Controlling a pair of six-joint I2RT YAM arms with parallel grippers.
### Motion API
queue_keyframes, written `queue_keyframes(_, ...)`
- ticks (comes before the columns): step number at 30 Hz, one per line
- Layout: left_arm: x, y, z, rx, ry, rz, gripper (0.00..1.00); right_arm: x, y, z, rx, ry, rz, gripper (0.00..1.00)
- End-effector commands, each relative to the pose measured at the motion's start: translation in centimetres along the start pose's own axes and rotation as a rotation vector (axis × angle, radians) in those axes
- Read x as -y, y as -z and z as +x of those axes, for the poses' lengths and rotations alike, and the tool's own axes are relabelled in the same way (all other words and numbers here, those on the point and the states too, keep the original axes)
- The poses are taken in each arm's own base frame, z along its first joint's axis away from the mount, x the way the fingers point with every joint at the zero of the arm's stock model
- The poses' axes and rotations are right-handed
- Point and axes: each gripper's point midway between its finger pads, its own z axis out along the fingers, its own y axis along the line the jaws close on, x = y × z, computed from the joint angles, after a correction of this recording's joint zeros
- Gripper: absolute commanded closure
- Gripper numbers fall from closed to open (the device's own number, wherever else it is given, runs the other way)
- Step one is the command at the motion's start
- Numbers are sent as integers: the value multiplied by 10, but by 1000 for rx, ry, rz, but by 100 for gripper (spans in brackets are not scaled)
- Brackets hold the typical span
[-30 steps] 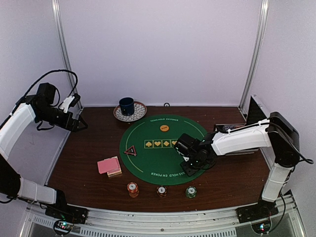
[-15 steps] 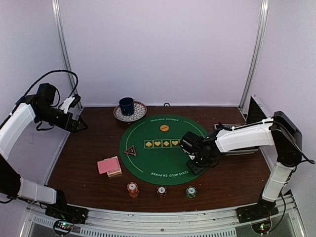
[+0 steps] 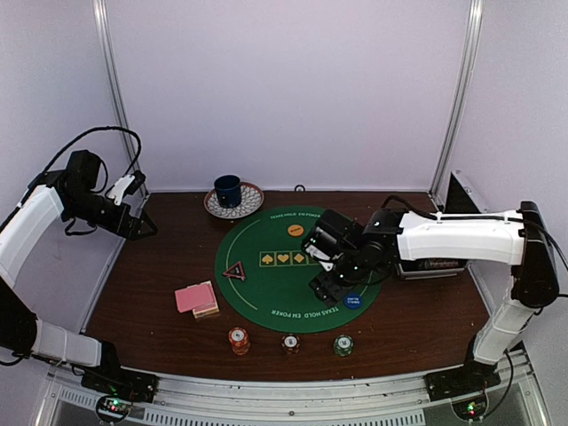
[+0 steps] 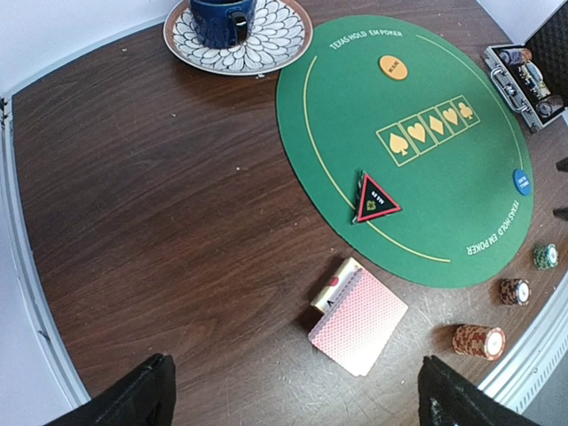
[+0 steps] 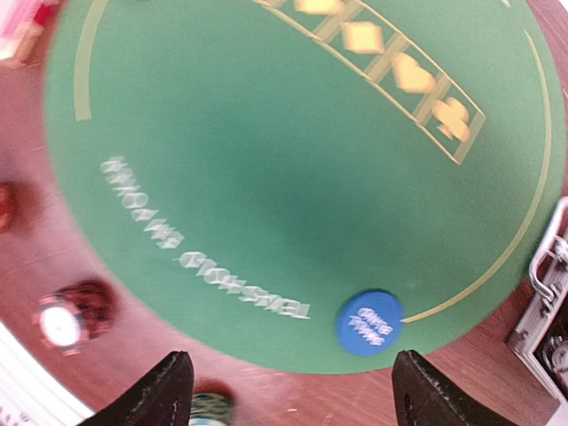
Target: Distribute texas hold em gaming equipment
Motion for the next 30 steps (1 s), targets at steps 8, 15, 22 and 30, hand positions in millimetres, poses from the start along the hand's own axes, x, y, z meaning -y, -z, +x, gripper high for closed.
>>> queue_keyframes(8, -1, 6, -9, 13, -15, -3, 2, -134, 37, -56, 127, 299, -336, 12)
queue_keyframes(15, -5, 5, -8, 3, -11, -23, 2, -197, 25, -62, 106, 488, -438, 7)
queue_keyframes(22, -4, 6, -5, -1, -15, -20, 2, -237, 11, -50, 66, 598, -481, 6)
queue_keyframes(30, 2, 10, -4, 6, -21, -8, 2, -248, -6, -46, 41, 624, -479, 9)
